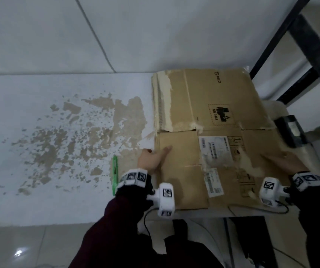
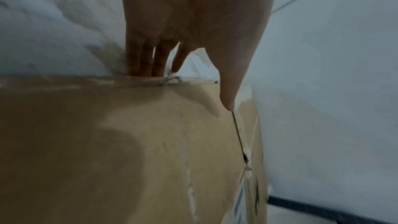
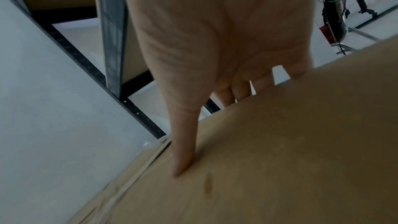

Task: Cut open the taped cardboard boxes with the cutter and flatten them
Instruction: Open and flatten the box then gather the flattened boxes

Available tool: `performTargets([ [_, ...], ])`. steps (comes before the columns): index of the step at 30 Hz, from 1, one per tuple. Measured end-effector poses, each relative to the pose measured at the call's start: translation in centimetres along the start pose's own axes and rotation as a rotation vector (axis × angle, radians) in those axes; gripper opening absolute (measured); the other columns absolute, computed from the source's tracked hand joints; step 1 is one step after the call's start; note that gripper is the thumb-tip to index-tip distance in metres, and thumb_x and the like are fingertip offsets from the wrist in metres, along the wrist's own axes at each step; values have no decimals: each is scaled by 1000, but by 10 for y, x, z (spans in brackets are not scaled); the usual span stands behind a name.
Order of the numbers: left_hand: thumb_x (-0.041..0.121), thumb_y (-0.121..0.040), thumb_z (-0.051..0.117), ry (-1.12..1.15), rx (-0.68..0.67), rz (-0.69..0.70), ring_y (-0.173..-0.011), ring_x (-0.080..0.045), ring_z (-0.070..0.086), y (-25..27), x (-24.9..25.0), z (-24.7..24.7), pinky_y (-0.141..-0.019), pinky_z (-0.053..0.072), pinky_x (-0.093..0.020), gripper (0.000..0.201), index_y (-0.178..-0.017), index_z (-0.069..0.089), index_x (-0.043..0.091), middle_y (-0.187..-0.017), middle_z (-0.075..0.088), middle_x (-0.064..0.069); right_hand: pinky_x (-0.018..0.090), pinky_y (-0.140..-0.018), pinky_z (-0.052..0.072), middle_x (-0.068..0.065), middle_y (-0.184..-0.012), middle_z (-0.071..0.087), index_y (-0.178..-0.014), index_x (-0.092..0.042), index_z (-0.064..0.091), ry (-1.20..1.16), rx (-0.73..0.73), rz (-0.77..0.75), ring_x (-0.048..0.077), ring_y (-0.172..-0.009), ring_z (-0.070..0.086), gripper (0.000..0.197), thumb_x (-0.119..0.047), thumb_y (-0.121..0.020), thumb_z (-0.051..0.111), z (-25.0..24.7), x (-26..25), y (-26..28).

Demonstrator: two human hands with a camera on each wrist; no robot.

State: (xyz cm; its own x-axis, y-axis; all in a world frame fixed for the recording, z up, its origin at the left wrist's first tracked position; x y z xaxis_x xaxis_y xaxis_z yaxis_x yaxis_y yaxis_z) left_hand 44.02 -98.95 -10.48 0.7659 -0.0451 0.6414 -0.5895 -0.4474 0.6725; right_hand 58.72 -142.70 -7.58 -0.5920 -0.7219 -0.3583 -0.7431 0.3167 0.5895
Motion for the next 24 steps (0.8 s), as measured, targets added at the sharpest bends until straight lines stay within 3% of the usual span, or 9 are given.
performTargets([
  [4,66,-62,74,106,0,-55,-98,-30,63,-3,5,13,-77,52,-34,84,-116,62,1,-112,67,-15,44,-97,42,16,-129,55,-132,0,48,-32,-126,0,34,-109,54,84,-54,-72,72,1,3,-6],
  [6,67,-54,78,187,47,-91,-98,-30,62,-6,1,14,-84,53,-36,94,-118,60,1,-113,66,-14,40,-95,43,15,-123,59,-128,0,51,-77,-186,5,31,-102,57,97,-64,-59,76,10,7,-8],
  [8,71,-43,78,238,86,-102,-101,-31,61,-4,0,16,-90,52,-43,107,-122,56,1,-115,64,-14,42,-101,42,16,-128,58,-130,0,50,-69,-202,22,33,-109,57,113,-74,-47,74,15,12,-9],
  [11,77,-31,70,245,114,-92,-106,-33,59,-5,0,20,-94,50,-45,120,-125,55,4,-120,62,-13,41,-97,41,19,-132,54,-131,1,48,-99,-178,-2,34,-112,54,86,-59,-72,67,14,11,-2],
  [16,70,-59,68,208,127,-69,-111,-34,55,-2,6,17,-97,47,-46,101,-130,47,2,-125,56,-15,41,-97,43,18,-131,55,-132,-1,49,-172,-176,-18,35,-113,55,81,-54,-75,68,21,14,2],
  [18,67,-62,70,232,114,-79,-109,-33,57,-6,2,15,-96,47,-46,97,-130,47,2,-123,58,-14,41,-97,43,17,-130,56,-131,-3,50,-180,-167,-16,33,-109,55,82,-57,-72,69,23,15,5],
  [20,71,-51,72,261,97,-86,-107,-31,59,-10,-3,15,-95,49,-45,105,-128,49,4,-121,60,-12,44,-99,43,16,-129,57,-130,-5,52,-162,-151,-28,32,-106,56,94,-67,-61,69,22,15,7],
  [22,75,-41,71,264,78,-89,-103,-30,61,-17,-9,18,-92,51,-45,111,-126,52,6,-118,63,-11,46,-100,44,14,-127,59,-130,-7,52,-124,-142,-26,33,-108,57,121,-82,-35,68,19,18,5],
  [24,74,-45,72,251,55,-88,-100,-29,63,-19,-11,18,-91,52,-45,106,-124,54,6,-115,64,-11,46,-99,45,13,-123,61,-129,-8,54,-88,-146,-17,33,-107,59,141,-89,-13,63,17,21,1],
])
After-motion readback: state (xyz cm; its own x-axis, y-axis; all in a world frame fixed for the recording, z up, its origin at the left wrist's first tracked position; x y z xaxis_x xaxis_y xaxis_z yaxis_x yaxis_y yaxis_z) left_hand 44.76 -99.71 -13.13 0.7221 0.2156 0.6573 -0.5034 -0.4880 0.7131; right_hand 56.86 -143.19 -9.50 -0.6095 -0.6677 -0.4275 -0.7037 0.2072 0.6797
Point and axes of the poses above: each hand's wrist, its own y-axis away from the middle knuckle, its own z-axis out of the palm, x = y × z, the point moved 9 cm from there along -y, towards the middle knuckle
